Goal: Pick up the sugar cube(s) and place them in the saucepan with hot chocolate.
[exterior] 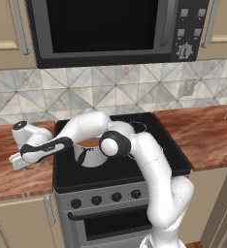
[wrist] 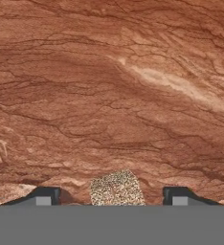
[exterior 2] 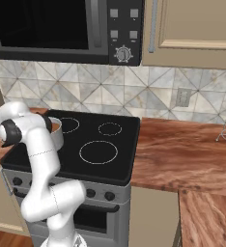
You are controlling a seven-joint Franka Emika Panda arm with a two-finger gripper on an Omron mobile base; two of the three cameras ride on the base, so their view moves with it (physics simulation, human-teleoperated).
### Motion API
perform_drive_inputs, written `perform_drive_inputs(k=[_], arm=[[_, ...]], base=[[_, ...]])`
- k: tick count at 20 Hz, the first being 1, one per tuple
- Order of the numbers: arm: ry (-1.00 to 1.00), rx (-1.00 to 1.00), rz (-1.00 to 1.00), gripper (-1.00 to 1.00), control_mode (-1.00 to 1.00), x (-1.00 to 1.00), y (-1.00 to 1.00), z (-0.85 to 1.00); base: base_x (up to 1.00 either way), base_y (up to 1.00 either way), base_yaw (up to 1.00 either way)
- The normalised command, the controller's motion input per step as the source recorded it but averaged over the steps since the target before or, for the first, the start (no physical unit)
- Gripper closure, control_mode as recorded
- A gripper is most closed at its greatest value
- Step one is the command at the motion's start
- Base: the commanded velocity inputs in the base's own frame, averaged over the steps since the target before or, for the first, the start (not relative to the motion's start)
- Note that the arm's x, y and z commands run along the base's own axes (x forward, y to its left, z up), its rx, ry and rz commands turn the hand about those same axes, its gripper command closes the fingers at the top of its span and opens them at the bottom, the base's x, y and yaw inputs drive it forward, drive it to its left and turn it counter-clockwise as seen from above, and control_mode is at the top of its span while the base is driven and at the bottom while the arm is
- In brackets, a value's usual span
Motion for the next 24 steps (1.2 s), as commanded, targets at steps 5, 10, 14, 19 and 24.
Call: perform_drive_inputs(k=[5,10,14,19,24], arm=[[0.00,0.00,0.00,1.00,-1.00,0.00,0.00,0.00],[0.00,0.00,-0.02,1.00,-1.00,-0.02,-0.09,0.01],[-0.08,0.04,-0.07,1.00,-1.00,-0.33,-0.33,0.34],[-0.19,0.04,-0.13,1.00,-1.00,-0.49,-0.47,0.56],[-0.26,0.04,-0.19,1.00,-1.00,-0.52,-0.73,0.61]], base=[[0.00,0.00,0.00],[0.00,0.00,0.00],[0.00,0.00,0.00],[0.00,0.00,0.00],[0.00,0.00,0.00]])
